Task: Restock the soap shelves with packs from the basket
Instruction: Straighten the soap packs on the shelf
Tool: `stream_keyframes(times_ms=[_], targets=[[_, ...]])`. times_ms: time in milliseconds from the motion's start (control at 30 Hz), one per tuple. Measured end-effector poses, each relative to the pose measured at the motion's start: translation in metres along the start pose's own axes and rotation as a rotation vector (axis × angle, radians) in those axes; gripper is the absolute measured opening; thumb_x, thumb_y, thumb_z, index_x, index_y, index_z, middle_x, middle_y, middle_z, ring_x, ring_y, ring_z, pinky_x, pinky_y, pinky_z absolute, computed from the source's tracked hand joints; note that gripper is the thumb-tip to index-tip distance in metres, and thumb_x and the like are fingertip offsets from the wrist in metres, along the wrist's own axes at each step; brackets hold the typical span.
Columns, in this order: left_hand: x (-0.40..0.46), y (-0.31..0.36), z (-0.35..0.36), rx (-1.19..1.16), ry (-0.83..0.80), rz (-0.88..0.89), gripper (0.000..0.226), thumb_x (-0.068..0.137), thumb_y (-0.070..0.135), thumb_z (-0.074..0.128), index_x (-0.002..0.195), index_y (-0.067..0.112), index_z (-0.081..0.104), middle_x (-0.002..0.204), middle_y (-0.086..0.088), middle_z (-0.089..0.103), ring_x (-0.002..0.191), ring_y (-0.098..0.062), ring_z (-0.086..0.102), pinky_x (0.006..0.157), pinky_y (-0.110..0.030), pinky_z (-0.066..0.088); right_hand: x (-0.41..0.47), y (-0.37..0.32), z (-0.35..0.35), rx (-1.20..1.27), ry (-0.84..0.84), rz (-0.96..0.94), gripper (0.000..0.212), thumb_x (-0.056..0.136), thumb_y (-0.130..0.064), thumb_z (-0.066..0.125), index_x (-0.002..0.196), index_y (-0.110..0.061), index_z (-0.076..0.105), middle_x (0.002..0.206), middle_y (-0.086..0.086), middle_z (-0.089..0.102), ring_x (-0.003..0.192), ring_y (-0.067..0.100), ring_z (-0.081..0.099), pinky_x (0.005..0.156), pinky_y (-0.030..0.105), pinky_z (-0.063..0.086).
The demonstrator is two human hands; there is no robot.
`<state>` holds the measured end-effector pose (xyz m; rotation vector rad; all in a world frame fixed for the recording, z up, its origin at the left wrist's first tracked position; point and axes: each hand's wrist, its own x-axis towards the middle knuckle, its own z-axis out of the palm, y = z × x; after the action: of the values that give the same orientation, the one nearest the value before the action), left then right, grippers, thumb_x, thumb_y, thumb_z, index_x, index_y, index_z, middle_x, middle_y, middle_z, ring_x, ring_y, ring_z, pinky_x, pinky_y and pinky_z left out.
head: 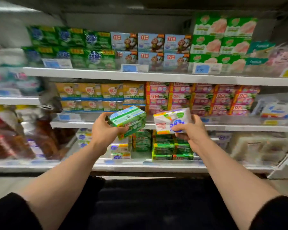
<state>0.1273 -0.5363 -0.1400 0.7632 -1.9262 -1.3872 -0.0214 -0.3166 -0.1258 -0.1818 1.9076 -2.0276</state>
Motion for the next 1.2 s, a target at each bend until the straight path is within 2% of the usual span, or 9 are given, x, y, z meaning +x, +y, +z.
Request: stream_keyframes(times_ms=[133,233,467,567,700,833,933,1100,1200], targets=[[-0.01,-0.013,-0.046,0.1,0.115,-0.047,0.061,0.061,0.012,0.09,0.112,0.019,0.057,0.102,0.0,0.066,0.091,-0.016,0.065,0.079,-0.037,0.057,0.003,0.018,0.031,-0.191,-0.03,-0.004,0.087,0.022,-0.02,0.085,0.102,0.002,0.059,0.097,0.015,0.07,0.082,0.026,0.07,0.059,0.038,0.06],[-0.014,-0.023,-0.069,0.142,0.16,-0.063,0.062,0.061,0.011,0.09,0.112,0.022,0.056,0.108,-0.003,0.065,0.097,-0.019,0.064,0.086,-0.039,0.056,0.016,0.038,0.058,-0.411,-0.052,-0.06,0.088,0.006,-0.035,0.078,0.087,-0.004,0.065,0.086,0.009,0.071,0.078,0.025,0.07,0.06,0.045,0.06],[-0.005,-0.057,-0.119,0.344,0.155,-0.069,0.062,0.059,0.013,0.092,0.11,0.02,0.058,0.103,0.003,0.063,0.093,-0.015,0.063,0.085,-0.033,0.054,0.011,0.059,0.141,-0.738,-0.236,-0.197,0.068,0.05,-0.015,0.092,0.104,-0.015,0.051,0.098,-0.001,0.056,0.091,0.02,0.053,0.07,0.032,0.047],[0.002,-0.078,-0.146,0.392,0.152,-0.106,0.067,0.058,0.015,0.092,0.115,0.02,0.057,0.102,0.004,0.06,0.091,-0.016,0.061,0.081,-0.031,0.054,0.023,0.088,0.184,-0.806,-0.346,-0.294,0.075,0.049,-0.016,0.093,0.112,-0.021,0.054,0.112,0.002,0.058,0.101,0.022,0.056,0.083,0.035,0.051],[0.009,-0.129,-0.171,0.367,0.204,-0.171,0.071,0.05,0.019,0.095,0.112,0.019,0.06,0.102,0.001,0.065,0.091,-0.017,0.063,0.078,-0.036,0.057,0.042,0.127,0.228,-0.793,-0.464,-0.367,0.072,0.046,-0.014,0.094,0.11,-0.018,0.06,0.109,0.0,0.062,0.103,0.019,0.057,0.088,0.032,0.049],[0.013,-0.186,-0.17,0.247,0.316,-0.228,0.059,0.058,0.009,0.091,0.105,0.021,0.057,0.094,0.006,0.063,0.081,0.0,0.058,0.066,-0.013,0.047,0.062,0.159,0.271,-0.745,-0.576,-0.417,0.075,0.046,-0.007,0.092,0.116,-0.011,0.064,0.113,0.002,0.066,0.106,0.017,0.061,0.096,0.033,0.049],[0.023,-0.221,-0.163,0.138,0.399,-0.28,0.055,0.061,0.002,0.088,0.102,0.018,0.055,0.087,0.01,0.062,0.069,0.009,0.058,0.06,-0.008,0.045,0.08,0.176,0.291,-0.746,-0.638,-0.457,0.075,0.048,-0.009,0.092,0.118,-0.012,0.065,0.107,-0.003,0.066,0.101,0.012,0.061,0.093,0.025,0.048],[0.041,-0.257,-0.162,0.031,0.482,-0.372,0.062,0.058,0.007,0.09,0.11,0.016,0.057,0.097,-0.003,0.069,0.083,-0.013,0.066,0.077,-0.04,0.057,0.107,0.193,0.32,-0.766,-0.692,-0.459,0.078,0.05,-0.019,0.094,0.121,-0.011,0.064,0.109,-0.004,0.066,0.101,0.009,0.061,0.09,0.02,0.047],[0.051,-0.265,-0.161,0.0,0.493,-0.415,0.063,0.062,0.009,0.089,0.114,0.014,0.055,0.1,-0.004,0.068,0.092,-0.02,0.067,0.084,-0.046,0.056,0.119,0.2,0.334,-0.781,-0.708,-0.44,0.069,0.053,-0.025,0.093,0.115,-0.013,0.066,0.107,-0.004,0.068,0.096,0.008,0.062,0.089,0.025,0.051]])
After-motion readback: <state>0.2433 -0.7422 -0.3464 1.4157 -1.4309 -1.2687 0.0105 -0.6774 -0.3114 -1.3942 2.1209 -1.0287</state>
